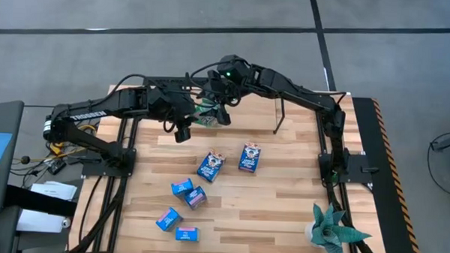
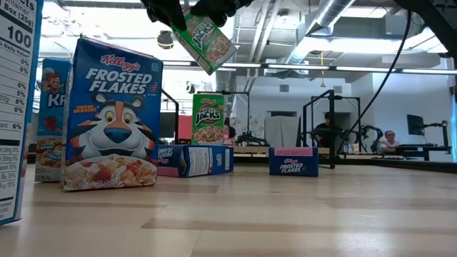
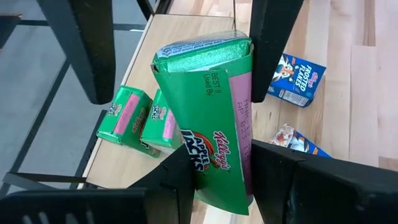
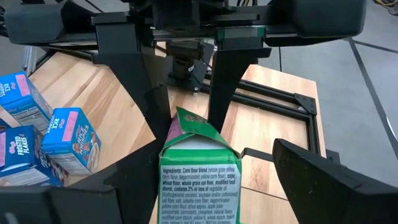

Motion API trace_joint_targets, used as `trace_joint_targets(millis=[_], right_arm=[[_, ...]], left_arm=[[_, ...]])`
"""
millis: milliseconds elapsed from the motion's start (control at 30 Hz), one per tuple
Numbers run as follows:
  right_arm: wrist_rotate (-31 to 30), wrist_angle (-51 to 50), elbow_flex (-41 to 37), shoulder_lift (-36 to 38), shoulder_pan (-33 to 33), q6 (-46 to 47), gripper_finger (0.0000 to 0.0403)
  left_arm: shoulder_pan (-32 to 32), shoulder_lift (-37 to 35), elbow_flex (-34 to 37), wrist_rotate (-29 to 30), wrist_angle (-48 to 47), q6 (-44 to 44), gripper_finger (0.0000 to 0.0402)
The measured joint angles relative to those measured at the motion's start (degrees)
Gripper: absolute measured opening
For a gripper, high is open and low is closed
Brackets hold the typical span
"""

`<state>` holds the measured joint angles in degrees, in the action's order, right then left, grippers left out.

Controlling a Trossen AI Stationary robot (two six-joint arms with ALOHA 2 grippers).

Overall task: Stack cereal on shelf
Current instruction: Put the green cereal box on the shelf aligned with the other green cereal box

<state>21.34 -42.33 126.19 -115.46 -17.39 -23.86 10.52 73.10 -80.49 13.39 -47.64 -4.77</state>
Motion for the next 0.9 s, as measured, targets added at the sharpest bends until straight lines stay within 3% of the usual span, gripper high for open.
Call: trace_joint_targets(millis=[900], right_arm=[[0.22, -0.78, 0.0, 0.0, 0.0, -0.46, 0.023]], left_arm=[[0.02, 0.0, 0.0, 0.13, -0.02, 1.83, 0.011]])
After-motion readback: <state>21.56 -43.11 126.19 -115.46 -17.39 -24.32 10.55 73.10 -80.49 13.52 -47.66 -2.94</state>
